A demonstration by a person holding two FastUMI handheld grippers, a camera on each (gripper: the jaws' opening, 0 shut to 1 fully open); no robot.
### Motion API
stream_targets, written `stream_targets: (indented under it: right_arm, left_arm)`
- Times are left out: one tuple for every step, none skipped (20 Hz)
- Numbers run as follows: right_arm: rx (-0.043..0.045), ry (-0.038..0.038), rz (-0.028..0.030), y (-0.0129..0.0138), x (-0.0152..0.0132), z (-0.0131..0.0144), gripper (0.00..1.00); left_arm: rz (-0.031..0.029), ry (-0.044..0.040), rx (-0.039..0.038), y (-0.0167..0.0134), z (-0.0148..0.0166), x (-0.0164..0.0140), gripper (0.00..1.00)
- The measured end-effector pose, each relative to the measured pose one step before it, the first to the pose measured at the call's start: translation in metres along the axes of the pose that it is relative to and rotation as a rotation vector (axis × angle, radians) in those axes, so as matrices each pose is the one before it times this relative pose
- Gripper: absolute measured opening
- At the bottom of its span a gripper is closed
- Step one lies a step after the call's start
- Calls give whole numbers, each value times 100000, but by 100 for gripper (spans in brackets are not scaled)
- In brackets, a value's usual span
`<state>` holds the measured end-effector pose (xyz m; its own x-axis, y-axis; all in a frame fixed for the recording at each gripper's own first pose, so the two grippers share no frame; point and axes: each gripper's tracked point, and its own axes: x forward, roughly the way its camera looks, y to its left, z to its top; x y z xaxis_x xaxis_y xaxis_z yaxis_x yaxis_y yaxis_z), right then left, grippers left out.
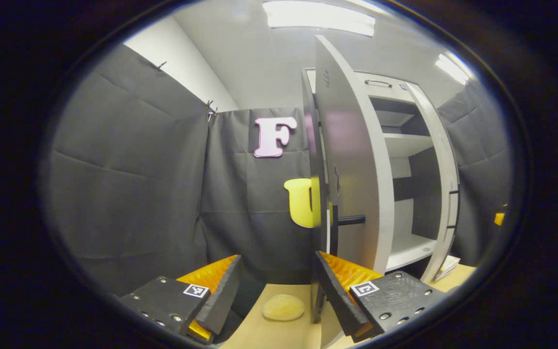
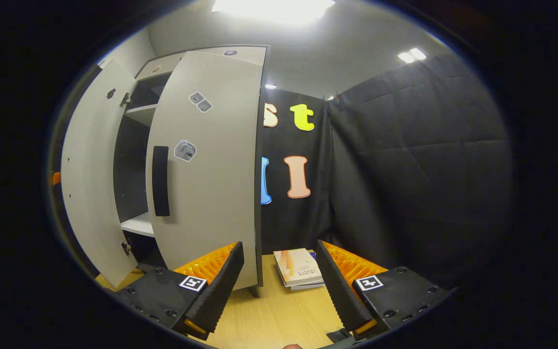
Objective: Grasp the bottle in the cabinet with the left hand and place it on the coaster, then close the right door with the right hand and the left door with the left hand.
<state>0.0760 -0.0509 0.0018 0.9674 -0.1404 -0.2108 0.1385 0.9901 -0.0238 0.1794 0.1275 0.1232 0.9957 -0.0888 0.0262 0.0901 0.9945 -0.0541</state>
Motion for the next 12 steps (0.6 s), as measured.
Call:
stream_targets:
  right_arm:
    - [549,377,-58,-390,17,-253,96]
    - [644,325,24,-341,-7,-195,96]
    - [625,202,127,-372,-54,-115,96]
    - [435,104,79,-335,-26,-76,96]
    - [160,167,-36,-374,-9,-78,96]
    - [115,48,15,-445,90,-106,93]
    - [167,-2,-29,-456,-2,11,93]
    - [320,-172,84,-331,-28,37,96]
    - [397,-152,85,-334,-9,88,96]
    - [165,0,182,-340,-28,-95,96]
    - [-207,-41,80,-424,-68,42,96]
    - [-443,83,-134,-507,-60,-123,96]
  left_arm:
    - [324,103,990,-89,99,-76,92]
    - [776,134,1057,-278,154,-140,92]
    - [562,107,471,-483,129,-132,92]
    - [70,72,-351,-486,121,-110,92]
    - [-362,114,-718,-496,-100,-223,92]
    - [-464,280,-639,-538,79,-203,92]
    - [-567,-113,-29,-679,186,-47,92]
    - [-621,-85,302,-790,174,-206,92]
    - [-777,-187,248,-511,50,-161,92]
    - [-874,-108,-108,-741,78,33,92]
    - [-1025,-3,-427,-1175,-101,-152,92]
    - [-1176,35,-445,-1098,29,-43,92]
